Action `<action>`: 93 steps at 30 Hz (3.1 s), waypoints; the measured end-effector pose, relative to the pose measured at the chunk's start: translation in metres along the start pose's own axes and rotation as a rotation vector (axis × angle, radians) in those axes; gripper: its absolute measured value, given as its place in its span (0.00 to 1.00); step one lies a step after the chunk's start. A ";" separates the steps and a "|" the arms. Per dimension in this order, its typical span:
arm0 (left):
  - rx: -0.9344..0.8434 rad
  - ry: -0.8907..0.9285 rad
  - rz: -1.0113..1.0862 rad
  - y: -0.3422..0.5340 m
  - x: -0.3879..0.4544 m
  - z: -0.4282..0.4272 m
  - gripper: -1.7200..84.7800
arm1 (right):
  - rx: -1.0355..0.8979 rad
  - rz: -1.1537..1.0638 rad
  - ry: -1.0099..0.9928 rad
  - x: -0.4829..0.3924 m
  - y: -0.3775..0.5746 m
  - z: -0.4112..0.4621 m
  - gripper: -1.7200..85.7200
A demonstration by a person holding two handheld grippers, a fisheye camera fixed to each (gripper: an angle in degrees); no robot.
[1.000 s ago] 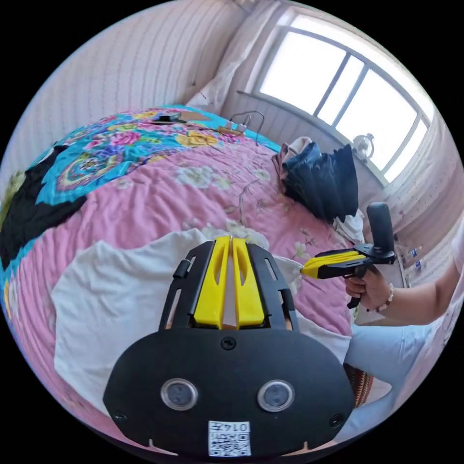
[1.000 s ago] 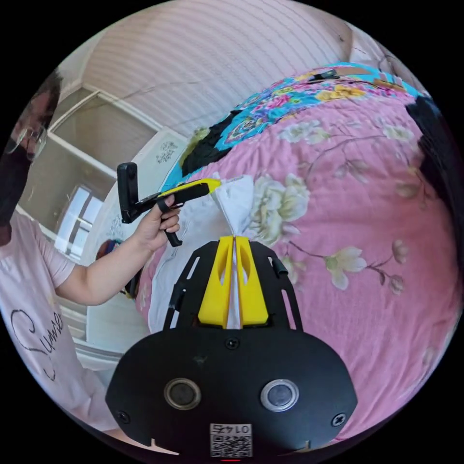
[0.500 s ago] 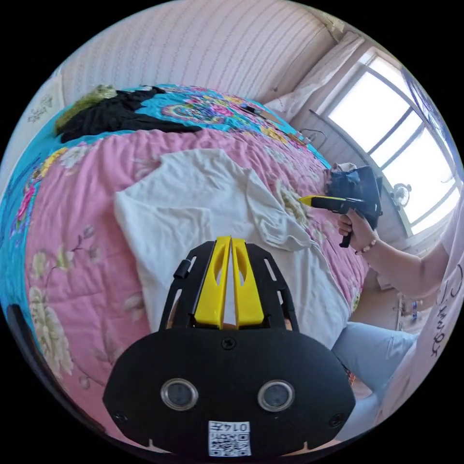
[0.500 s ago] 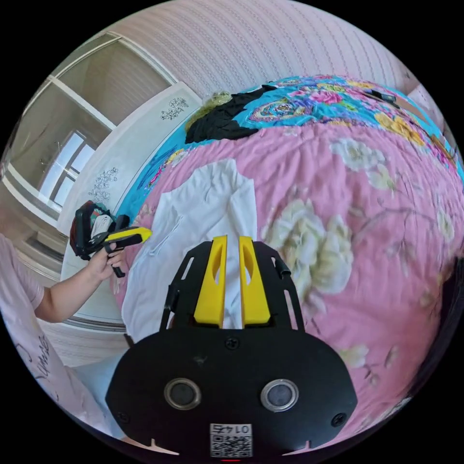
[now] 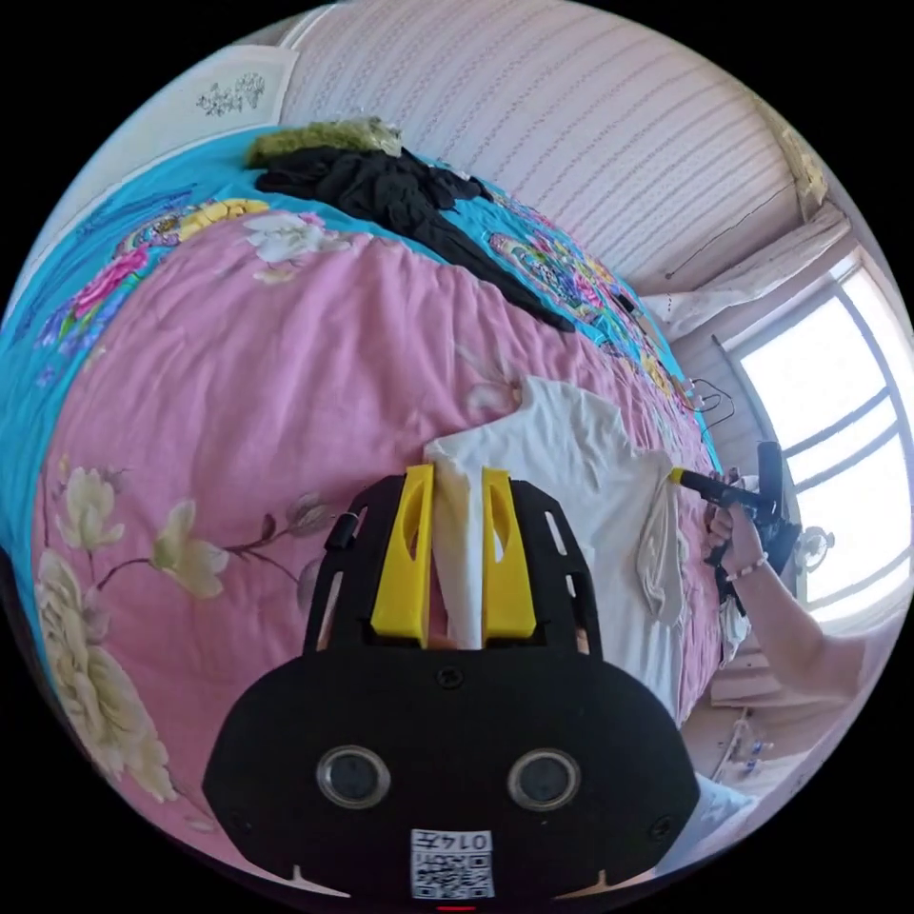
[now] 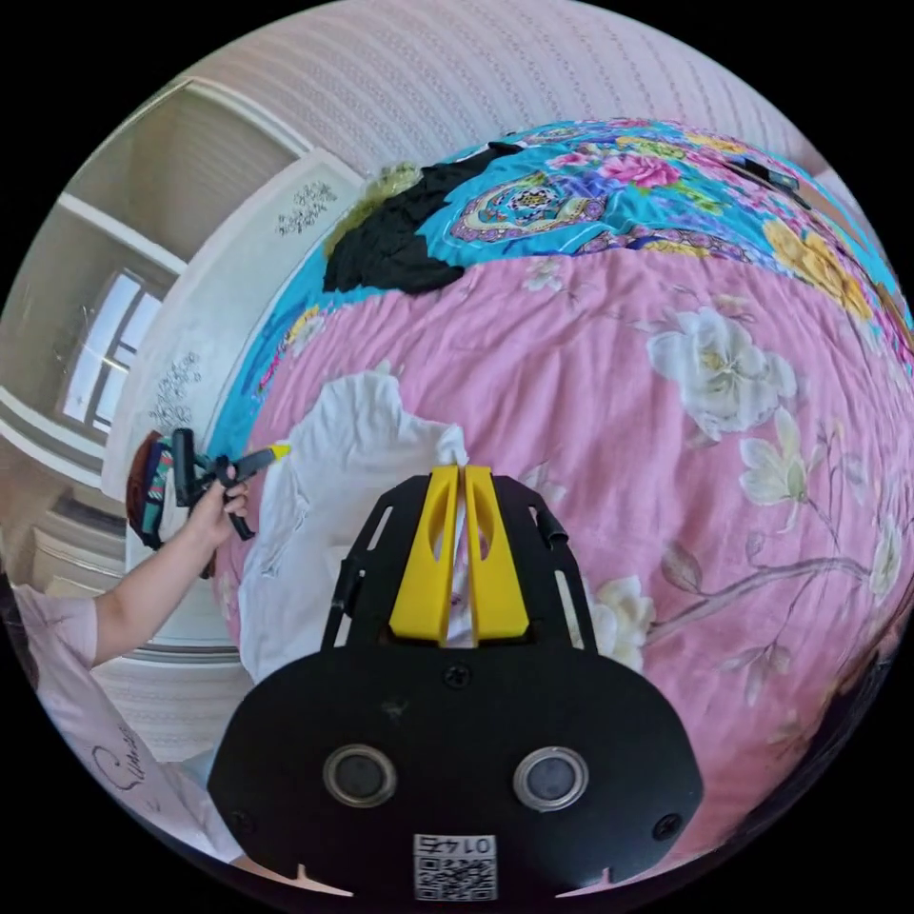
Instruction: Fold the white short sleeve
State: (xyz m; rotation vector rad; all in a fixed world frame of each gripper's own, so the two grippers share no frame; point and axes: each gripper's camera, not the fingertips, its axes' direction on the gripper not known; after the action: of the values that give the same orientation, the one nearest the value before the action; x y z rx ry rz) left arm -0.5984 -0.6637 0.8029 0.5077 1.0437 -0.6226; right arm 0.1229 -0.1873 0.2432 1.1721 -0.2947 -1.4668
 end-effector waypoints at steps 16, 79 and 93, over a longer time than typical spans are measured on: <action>0.064 0.166 0.221 0.067 0.028 -0.154 0.01 | 0.084 -0.130 -0.293 -0.026 0.076 -0.081 0.02; -0.349 -0.026 0.541 0.547 0.219 -0.220 0.01 | -0.412 -0.533 0.048 -0.425 0.392 0.083 0.02; -0.491 -0.172 0.665 0.556 0.290 -0.075 0.01 | -0.478 -0.559 0.419 -0.518 0.218 0.201 0.02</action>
State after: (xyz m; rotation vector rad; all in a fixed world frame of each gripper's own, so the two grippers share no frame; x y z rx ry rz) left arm -0.1591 -0.2804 0.5607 0.3273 0.7610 0.1796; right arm 0.0047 0.1075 0.7486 1.1712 0.6887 -1.5884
